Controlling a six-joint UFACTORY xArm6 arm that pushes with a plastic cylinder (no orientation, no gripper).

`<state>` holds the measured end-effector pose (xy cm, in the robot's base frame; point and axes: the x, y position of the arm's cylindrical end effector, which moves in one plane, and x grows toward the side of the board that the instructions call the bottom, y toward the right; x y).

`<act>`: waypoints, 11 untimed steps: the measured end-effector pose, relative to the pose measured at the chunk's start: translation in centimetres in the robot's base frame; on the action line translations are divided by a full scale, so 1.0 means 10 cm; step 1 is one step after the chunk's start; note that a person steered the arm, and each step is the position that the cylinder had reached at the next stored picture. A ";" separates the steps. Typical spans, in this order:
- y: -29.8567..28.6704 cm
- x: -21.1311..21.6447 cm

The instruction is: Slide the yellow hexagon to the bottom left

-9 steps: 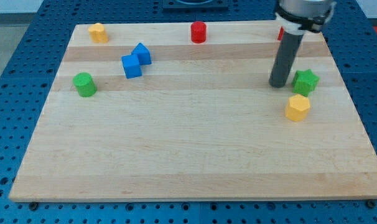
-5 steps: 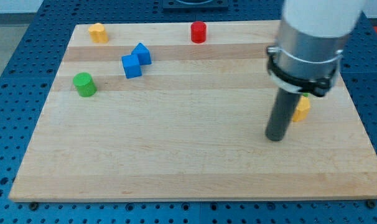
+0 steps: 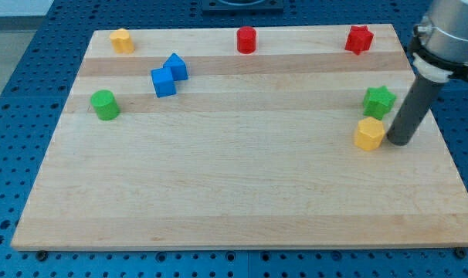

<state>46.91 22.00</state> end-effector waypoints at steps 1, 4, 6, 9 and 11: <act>-0.35 0.00; -1.26 -0.32; -1.88 -0.31; -2.31 0.11; -2.31 0.40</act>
<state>50.93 -1.05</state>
